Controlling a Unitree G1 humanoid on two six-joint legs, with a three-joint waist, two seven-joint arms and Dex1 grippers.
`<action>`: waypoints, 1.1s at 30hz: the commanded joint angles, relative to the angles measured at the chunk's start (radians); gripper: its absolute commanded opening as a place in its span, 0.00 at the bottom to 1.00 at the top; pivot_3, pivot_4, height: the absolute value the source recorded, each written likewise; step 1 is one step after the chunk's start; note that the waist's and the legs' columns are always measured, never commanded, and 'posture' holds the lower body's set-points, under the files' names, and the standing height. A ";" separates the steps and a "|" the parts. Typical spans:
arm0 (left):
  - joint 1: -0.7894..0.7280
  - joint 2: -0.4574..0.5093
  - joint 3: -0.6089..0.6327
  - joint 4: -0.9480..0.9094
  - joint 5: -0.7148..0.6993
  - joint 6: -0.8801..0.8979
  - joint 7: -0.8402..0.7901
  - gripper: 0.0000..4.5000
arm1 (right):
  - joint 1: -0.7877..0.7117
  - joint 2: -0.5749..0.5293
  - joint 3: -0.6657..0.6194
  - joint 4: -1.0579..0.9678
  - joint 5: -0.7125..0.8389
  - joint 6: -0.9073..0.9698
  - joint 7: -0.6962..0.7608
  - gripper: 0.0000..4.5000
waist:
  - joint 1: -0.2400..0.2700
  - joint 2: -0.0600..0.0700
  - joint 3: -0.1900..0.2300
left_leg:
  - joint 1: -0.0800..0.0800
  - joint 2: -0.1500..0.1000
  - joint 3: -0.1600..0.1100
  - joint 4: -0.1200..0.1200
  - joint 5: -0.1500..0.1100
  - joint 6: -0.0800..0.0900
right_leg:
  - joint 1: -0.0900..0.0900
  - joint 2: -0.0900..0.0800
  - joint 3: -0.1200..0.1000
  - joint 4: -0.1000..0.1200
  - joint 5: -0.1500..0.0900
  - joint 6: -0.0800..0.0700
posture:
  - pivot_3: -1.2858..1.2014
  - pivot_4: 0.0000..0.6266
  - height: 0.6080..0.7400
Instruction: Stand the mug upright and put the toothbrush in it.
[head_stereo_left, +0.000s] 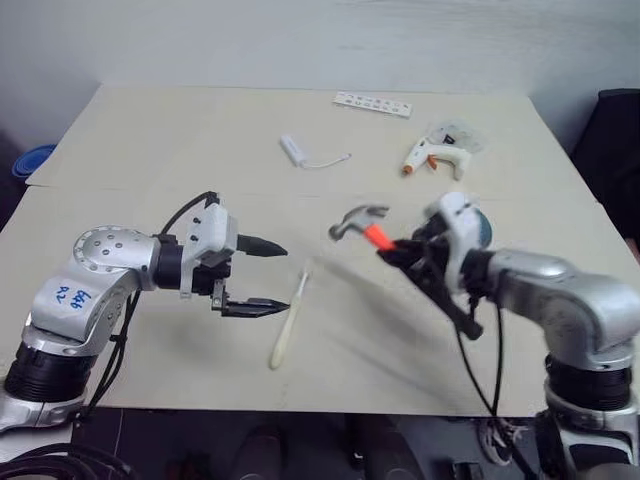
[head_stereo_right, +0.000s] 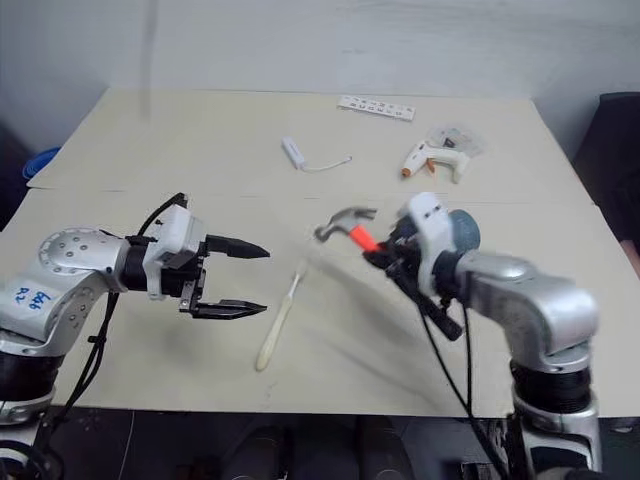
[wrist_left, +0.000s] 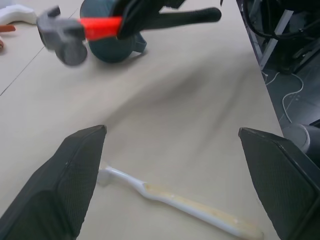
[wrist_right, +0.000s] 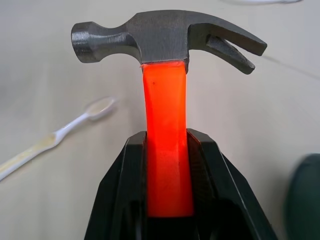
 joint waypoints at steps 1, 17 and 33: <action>-0.035 -0.018 -0.012 0.026 0.017 -0.034 -0.021 1.00 | -0.030 -0.099 -0.128 0.014 -0.022 0.008 -0.023 0.16 | 0.002 0.000 0.000 | 0.000 0.000 0.001 0.000 0.000 0.000 | 0.000 0.000 0.000 -0.001 0.000 0.000 | 0.52 0.24 1.00; -0.118 -0.148 -0.017 -0.006 -0.019 0.000 0.018 1.00 | 0.313 -0.081 -0.337 0.418 -0.255 -0.502 -0.125 0.16 | -0.008 0.001 0.001 | 0.002 0.000 0.009 -0.001 0.000 0.001 | 0.000 0.002 0.007 0.001 0.001 0.002 | 0.52 0.24 1.00; -0.124 -0.151 -0.015 -0.023 -0.016 0.022 0.031 1.00 | 0.276 -0.077 -0.406 0.909 -0.301 -0.852 -0.187 0.37 | -0.007 0.009 0.002 | 0.003 -0.001 0.014 0.000 0.001 0.001 | 0.000 0.003 0.013 -0.001 0.003 0.005 | 0.52 0.24 1.00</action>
